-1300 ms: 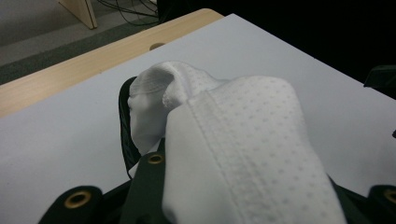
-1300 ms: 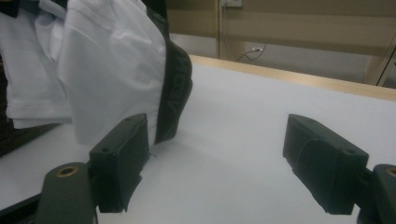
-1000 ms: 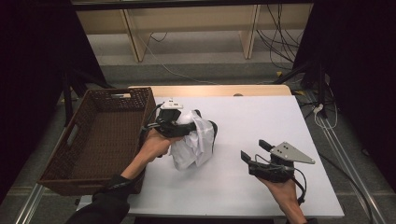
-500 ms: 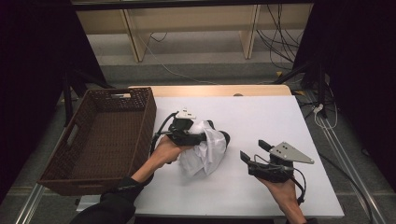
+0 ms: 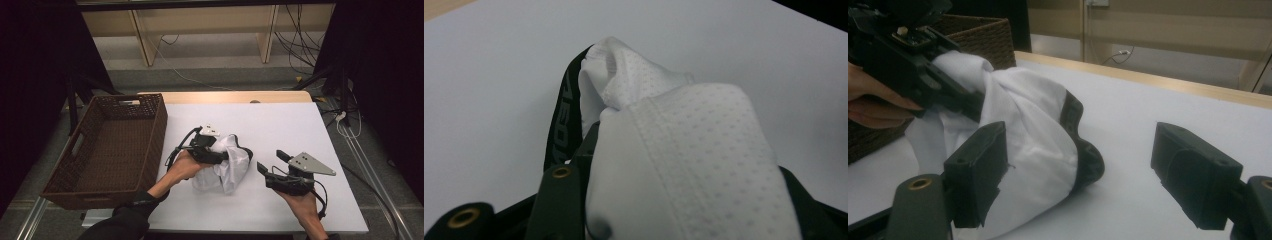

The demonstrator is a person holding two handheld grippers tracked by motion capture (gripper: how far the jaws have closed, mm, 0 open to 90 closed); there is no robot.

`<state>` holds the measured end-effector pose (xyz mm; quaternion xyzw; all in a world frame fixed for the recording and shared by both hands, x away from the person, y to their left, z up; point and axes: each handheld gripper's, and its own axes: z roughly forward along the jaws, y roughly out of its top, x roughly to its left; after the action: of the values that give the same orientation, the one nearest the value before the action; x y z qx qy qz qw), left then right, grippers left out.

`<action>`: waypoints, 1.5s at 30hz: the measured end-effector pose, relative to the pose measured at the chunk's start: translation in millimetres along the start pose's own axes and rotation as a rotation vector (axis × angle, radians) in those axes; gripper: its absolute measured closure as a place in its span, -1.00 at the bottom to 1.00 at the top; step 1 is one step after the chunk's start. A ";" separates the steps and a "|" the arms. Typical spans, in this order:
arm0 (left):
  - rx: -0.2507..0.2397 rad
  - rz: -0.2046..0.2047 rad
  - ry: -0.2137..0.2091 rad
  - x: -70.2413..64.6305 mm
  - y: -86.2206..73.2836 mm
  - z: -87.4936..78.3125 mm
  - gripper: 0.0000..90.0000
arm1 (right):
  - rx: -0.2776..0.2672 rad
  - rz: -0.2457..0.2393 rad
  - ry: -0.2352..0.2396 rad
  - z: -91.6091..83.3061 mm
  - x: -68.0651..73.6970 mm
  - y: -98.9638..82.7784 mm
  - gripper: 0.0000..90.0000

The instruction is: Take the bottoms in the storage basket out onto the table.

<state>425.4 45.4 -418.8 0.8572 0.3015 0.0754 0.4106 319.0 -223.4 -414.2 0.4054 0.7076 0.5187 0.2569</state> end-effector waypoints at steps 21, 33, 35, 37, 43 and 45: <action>0.079 0.013 0.016 1.2 -14.8 19.4 -0.17 | 0.001 -0.006 0.003 -0.6 0.6 -0.3 -0.47; 0.124 -0.022 0.017 5.8 -19.2 24.7 -0.34 | 0.002 -0.007 0.002 -0.7 0.3 -0.5 -0.47; 0.134 -0.025 0.018 6.7 -20.8 26.0 -0.34 | 0.002 -0.008 0.003 -0.6 0.4 -0.6 -0.47; 0.140 -0.028 0.019 7.1 -21.3 26.8 -0.36 | 0.004 -0.007 0.003 -0.4 0.4 -0.6 -0.47; 0.168 -0.044 0.021 9.9 -21.3 26.8 -0.48 | 0.006 -0.008 0.003 -0.2 0.6 -0.7 -0.47; 0.169 -0.054 0.026 10.3 -21.7 26.9 -0.53 | 0.006 -0.009 0.004 -0.2 0.6 -0.8 -0.47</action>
<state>434.0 44.1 -453.8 0.8794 0.3350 0.0500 0.3347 318.3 -223.1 -414.8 0.4021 0.7113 0.5163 0.2566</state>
